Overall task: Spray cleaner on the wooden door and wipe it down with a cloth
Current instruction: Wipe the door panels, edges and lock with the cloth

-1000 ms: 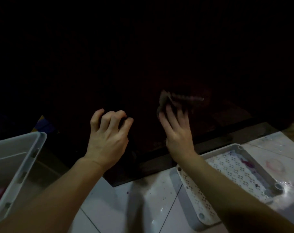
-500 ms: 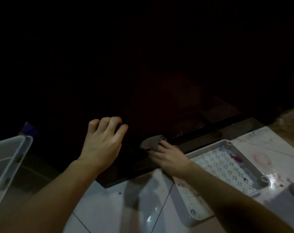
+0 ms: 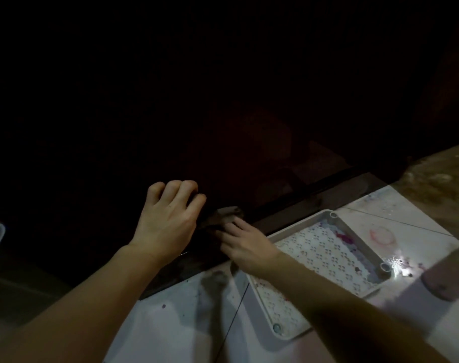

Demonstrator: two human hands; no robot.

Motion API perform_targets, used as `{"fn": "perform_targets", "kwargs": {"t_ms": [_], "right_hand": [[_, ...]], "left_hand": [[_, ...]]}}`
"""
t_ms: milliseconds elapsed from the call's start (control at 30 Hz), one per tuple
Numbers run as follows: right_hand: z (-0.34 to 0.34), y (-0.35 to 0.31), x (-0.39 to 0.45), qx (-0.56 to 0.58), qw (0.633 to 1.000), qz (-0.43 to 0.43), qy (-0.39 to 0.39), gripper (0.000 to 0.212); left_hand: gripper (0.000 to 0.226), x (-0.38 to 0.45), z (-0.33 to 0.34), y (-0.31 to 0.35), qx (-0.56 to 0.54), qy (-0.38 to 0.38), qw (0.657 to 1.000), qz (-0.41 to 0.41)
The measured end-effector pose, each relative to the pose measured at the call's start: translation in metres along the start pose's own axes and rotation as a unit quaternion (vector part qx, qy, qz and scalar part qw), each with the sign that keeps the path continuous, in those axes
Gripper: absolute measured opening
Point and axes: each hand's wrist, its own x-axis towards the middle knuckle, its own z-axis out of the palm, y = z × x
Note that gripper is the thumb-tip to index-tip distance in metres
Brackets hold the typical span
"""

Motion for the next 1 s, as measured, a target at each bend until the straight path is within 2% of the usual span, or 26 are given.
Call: {"fn": "perform_targets", "kwargs": {"t_ms": [67,133,200,300,400,467,533,633,667,700,733,767,800,833,867,900,1000], "right_hand": [[-0.002,0.015,0.005,-0.021,0.999,-0.024,0.016,0.023],[-0.004,0.037,-0.014,-0.055,0.998,-0.01,0.002,0.026],[-0.002,0.059,-0.049,-0.078,0.996,0.042,-0.013,0.032],[-0.003,0.084,-0.097,-0.076,0.978,0.187,-0.044,0.048],[-0.011,0.097,-0.109,-0.052,0.933,0.354,-0.03,0.045],[-0.015,0.089,-0.093,0.001,0.889,0.459,-0.006,0.058],[-0.016,0.068,-0.073,0.083,0.858,0.506,0.009,0.062],[-0.021,0.039,-0.046,0.208,0.82,0.525,0.093,0.055],[-0.023,0.035,-0.04,0.248,0.784,0.554,0.128,0.052],[-0.024,0.033,-0.032,0.294,0.731,0.596,0.154,0.047],[-0.024,0.034,-0.026,0.342,0.662,0.646,0.164,0.043],[-0.027,0.038,-0.021,0.4,0.577,0.692,0.169,0.039],[-0.029,0.043,-0.017,0.46,0.472,0.729,0.184,0.035],[-0.032,0.048,-0.013,0.516,0.365,0.747,0.205,0.033],[-0.033,0.052,-0.011,0.552,0.277,0.755,0.22,0.03],[-0.034,0.055,-0.009,0.569,0.228,0.757,0.225,0.029],[-0.028,0.051,0.001,0.561,0.161,0.771,0.255,0.036]], "left_hand": [[0.048,0.006,0.004,0.006,-0.004,0.003,1.0,0.009],[0.048,0.009,0.009,0.012,-0.011,0.0,1.0,0.015],[0.049,0.011,0.014,0.016,-0.017,-0.008,1.0,0.018],[0.05,0.014,0.018,0.022,-0.016,-0.018,0.999,0.024],[0.05,0.016,0.018,0.024,-0.018,-0.029,0.999,0.023],[0.051,0.017,0.019,0.024,-0.015,-0.037,0.999,0.026],[0.052,0.018,0.019,0.024,-0.012,-0.046,0.998,0.032],[0.053,0.021,0.017,0.025,-0.012,-0.052,0.998,0.041],[0.054,0.022,0.017,0.026,-0.01,-0.054,0.997,0.045],[0.055,0.023,0.017,0.025,-0.008,-0.057,0.997,0.05],[0.057,0.025,0.017,0.026,-0.005,-0.058,0.997,0.056],[0.057,0.027,0.017,0.027,-0.002,-0.06,0.996,0.061],[0.058,0.029,0.017,0.03,0.001,-0.06,0.996,0.067],[0.058,0.032,0.018,0.033,0.002,-0.062,0.996,0.07],[0.057,0.036,0.019,0.037,0.001,-0.063,0.995,0.072],[0.056,0.04,0.02,0.043,-0.001,-0.066,0.995,0.075],[0.055,0.053,0.027,0.06,-0.012,-0.072,0.994,0.08]]}}
